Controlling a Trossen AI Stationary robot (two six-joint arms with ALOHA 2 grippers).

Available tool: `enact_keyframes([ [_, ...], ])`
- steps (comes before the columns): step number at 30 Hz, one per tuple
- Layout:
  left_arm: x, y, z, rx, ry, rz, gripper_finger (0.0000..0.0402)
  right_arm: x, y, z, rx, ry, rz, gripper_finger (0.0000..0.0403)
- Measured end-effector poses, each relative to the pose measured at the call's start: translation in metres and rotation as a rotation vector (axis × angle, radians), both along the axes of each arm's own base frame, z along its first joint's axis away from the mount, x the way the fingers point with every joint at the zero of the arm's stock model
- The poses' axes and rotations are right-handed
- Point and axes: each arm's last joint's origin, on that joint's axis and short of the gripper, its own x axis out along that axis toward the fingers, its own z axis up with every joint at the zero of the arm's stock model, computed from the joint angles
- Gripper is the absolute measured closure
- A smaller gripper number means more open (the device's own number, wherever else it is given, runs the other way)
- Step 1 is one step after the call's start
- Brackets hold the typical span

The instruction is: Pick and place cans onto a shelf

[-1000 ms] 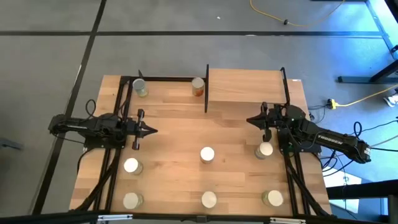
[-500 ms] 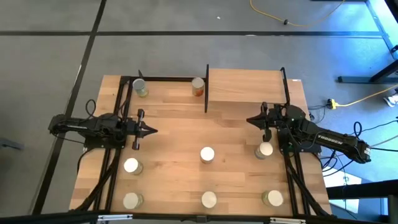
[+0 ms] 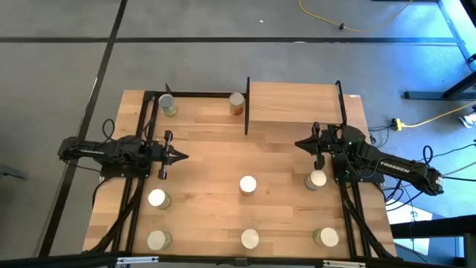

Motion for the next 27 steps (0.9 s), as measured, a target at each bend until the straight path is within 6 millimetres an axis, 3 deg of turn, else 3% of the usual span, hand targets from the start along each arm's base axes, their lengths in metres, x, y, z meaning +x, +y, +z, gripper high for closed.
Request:
enact_keyframes([
  [21,0.0,0.0,0.0,0.0,0.0,0.0,0.0401,0.0,-0.001,0.002,0.034,-0.022,-0.023,0.0389],
  [27,0.0,0.0,0.0,0.0,0.0,0.0,0.0401,-0.001,-0.001,0.021,0.019,-0.055,-0.041,0.0398],
])
